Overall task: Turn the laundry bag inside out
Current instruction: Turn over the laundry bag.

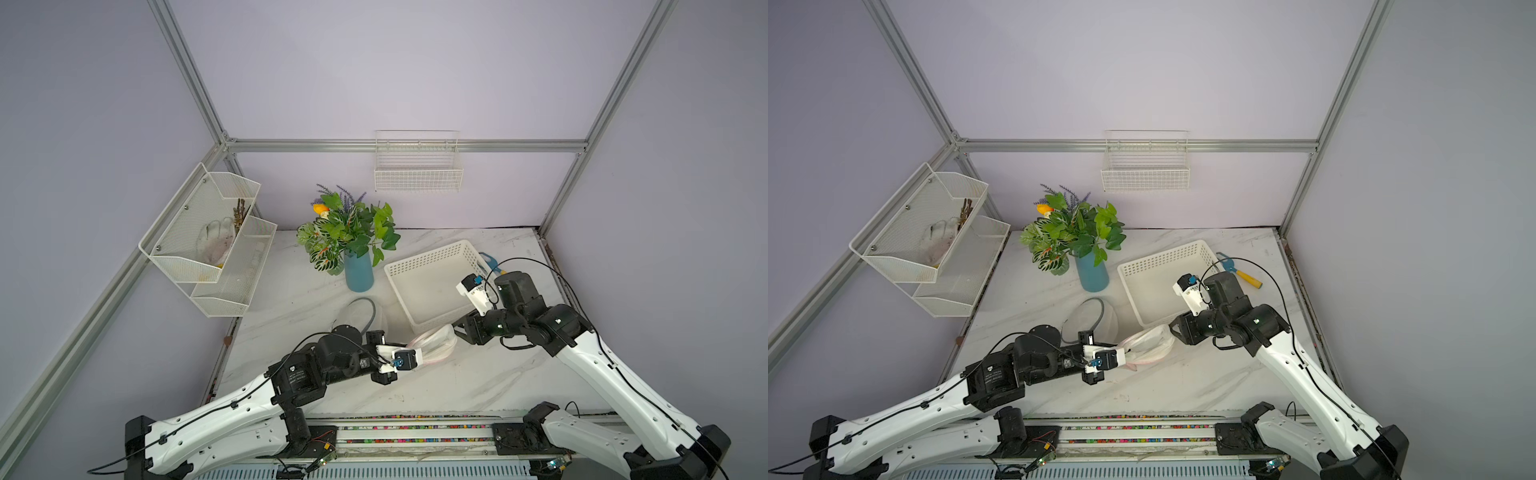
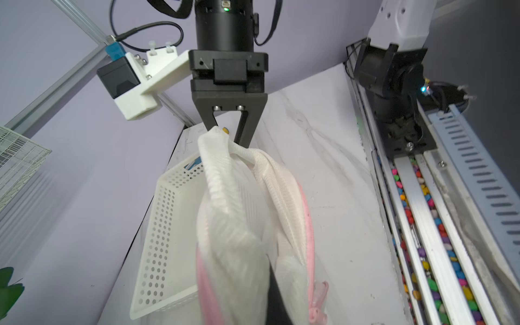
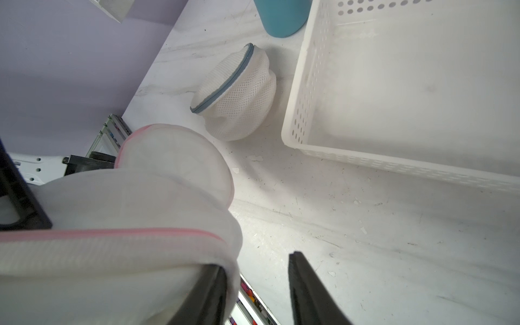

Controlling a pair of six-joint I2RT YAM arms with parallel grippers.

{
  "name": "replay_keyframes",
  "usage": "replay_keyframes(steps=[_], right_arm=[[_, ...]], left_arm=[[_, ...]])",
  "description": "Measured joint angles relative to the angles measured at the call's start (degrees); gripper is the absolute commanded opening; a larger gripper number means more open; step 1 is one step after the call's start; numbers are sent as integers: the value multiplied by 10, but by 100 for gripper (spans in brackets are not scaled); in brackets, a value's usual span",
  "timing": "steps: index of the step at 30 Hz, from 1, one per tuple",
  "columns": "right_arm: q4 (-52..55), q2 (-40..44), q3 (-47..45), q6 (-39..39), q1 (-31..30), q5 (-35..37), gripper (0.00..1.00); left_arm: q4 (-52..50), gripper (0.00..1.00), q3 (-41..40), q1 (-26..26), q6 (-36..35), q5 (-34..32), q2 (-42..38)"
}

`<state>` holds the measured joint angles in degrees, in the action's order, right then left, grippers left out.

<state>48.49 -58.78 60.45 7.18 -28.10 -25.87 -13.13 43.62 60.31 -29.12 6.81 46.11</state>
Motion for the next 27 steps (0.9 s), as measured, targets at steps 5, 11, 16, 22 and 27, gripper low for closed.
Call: replay_keyframes(steps=[5,11,16,22,27], right_arm=[[-23,24,0,46,14,-4,58],[-53,69,0,106,45,19,64],[-70,135,0,138,52,51,74],[-93,180,-2,163,52,23,75],[-174,175,-49,219,52,-60,69]], left_arm=[[124,0,-50,-15,115,50,-11],[254,0,-84,-28,258,59,4],[326,0,-88,-35,347,33,28],[375,0,-88,-43,407,14,60],[420,0,-88,-44,441,14,75]])
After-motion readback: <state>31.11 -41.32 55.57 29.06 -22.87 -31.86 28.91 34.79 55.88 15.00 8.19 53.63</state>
